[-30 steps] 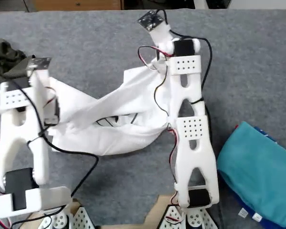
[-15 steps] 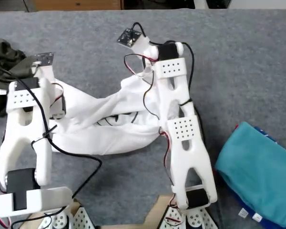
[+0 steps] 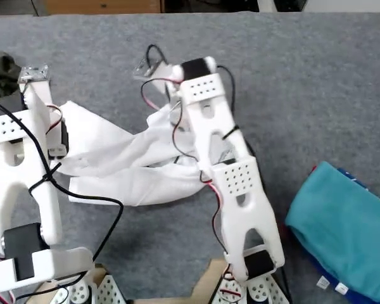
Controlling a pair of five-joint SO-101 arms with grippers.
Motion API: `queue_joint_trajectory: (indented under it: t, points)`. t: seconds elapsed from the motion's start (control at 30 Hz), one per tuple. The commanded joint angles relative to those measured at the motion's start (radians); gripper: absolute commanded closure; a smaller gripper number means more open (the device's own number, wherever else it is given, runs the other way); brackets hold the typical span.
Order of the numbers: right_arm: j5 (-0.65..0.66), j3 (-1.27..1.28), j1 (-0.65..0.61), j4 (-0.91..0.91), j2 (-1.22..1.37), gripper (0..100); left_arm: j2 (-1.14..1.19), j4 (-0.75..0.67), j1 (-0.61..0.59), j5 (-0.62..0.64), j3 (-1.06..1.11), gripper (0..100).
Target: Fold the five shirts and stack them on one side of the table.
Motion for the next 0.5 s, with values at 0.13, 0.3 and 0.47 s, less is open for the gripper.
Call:
queue_joint_trajectory:
  t: [0.13, 0.3, 0.47]
  points:
    - [-0.011, 0.015, -0.087, 0.037, 0.105, 97.6, -0.03, 0.063, -0.051, -0.058, -0.048, 98]
    - [0.014, 0.096, -0.088, 0.041, 0.074, 97.8, -0.03, 0.063, -0.061, -0.058, -0.044, 98]
    - [0.026, 0.142, -0.088, 0.041, -0.073, 97.5, -0.03, 0.063, -0.057, -0.058, -0.052, 98]
